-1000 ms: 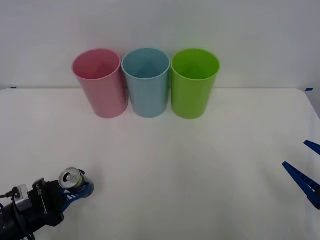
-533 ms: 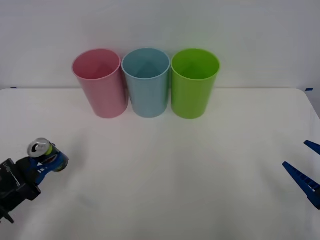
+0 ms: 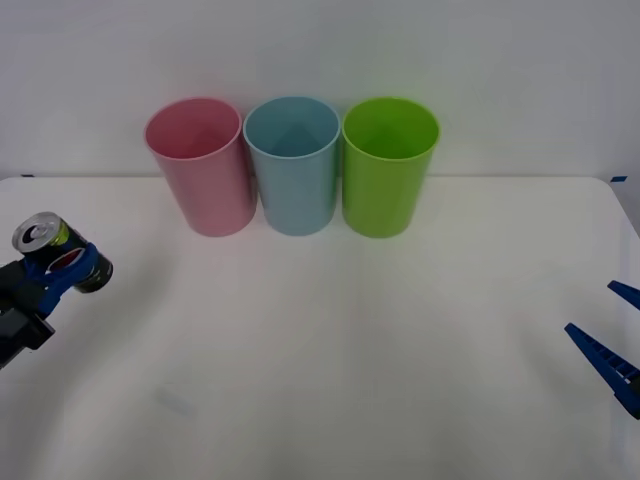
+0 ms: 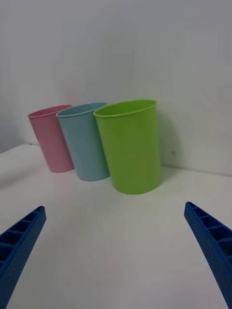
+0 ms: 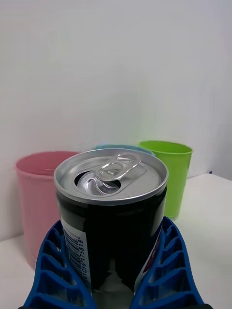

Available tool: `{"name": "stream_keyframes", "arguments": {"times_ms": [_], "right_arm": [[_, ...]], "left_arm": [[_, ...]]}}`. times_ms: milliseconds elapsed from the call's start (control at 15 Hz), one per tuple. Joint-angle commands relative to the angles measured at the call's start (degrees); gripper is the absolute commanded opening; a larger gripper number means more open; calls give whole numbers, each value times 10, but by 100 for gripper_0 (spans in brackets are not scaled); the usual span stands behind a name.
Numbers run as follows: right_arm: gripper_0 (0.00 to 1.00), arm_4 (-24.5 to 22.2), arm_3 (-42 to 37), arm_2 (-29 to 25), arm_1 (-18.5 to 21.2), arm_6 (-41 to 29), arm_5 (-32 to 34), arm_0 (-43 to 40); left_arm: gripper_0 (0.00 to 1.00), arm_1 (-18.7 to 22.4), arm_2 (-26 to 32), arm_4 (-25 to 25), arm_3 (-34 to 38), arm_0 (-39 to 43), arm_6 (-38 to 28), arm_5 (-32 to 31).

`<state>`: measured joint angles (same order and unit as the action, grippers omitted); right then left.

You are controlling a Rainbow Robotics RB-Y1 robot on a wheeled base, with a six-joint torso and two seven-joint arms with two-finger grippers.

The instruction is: Grasp the object on the table and drop it into the matching bin: aluminum can to the light blue bin, PET bottle to the pink bin.

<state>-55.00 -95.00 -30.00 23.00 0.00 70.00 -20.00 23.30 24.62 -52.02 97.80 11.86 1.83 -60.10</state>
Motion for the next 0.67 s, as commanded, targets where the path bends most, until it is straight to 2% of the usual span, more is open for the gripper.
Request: {"name": "stream_keyframes", "arguments": {"times_ms": [67, 267, 667], "right_arm": [[100, 0, 0, 0, 0, 0, 0, 0], [100, 0, 0, 0, 0, 0, 0, 0], [100, 0, 0, 0, 0, 0, 0, 0]], "left_arm": [[0, 0, -13, -39, 57, -17, -60, 37], [0, 0, -29, -84, 74, -63, -114, 60], [0, 0, -99, -145, 73, -155, -154, 139]]}}
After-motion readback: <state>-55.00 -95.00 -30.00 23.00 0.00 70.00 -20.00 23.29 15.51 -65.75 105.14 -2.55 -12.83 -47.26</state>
